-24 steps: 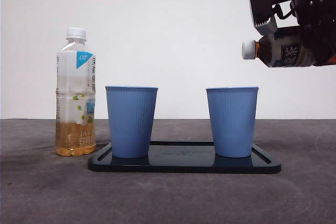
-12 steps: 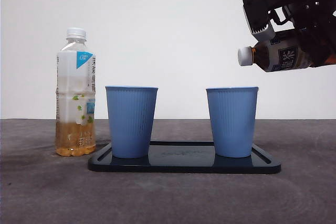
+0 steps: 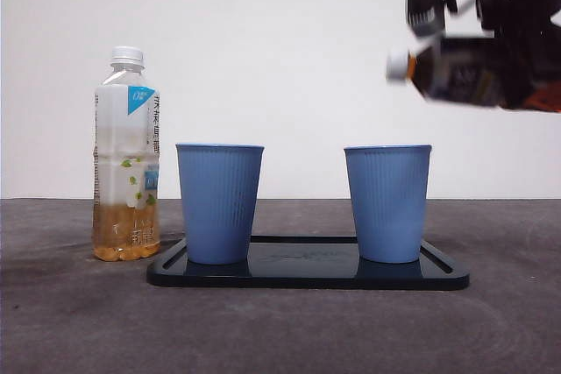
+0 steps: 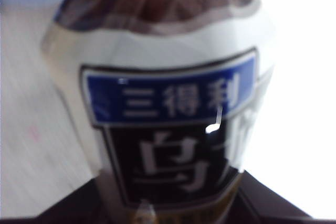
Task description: Pour the drink into the cup
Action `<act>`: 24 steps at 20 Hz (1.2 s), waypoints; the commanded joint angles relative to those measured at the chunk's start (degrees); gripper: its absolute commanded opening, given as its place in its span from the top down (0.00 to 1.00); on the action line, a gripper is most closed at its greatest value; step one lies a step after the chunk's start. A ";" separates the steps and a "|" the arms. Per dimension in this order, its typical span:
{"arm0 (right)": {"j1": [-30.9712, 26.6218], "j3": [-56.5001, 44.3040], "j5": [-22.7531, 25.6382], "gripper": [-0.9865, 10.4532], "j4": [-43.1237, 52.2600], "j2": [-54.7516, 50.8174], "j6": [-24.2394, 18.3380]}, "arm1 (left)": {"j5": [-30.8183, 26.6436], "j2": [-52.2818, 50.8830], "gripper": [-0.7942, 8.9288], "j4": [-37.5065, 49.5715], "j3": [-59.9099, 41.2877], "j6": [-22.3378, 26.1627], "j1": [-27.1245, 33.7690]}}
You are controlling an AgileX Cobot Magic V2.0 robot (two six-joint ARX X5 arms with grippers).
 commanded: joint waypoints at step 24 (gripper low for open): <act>-17.81 -31.52 -37.35 0.85 58.58 -8.52 57.51 | -1.86 0.20 0.44 0.66 1.18 0.57 -0.22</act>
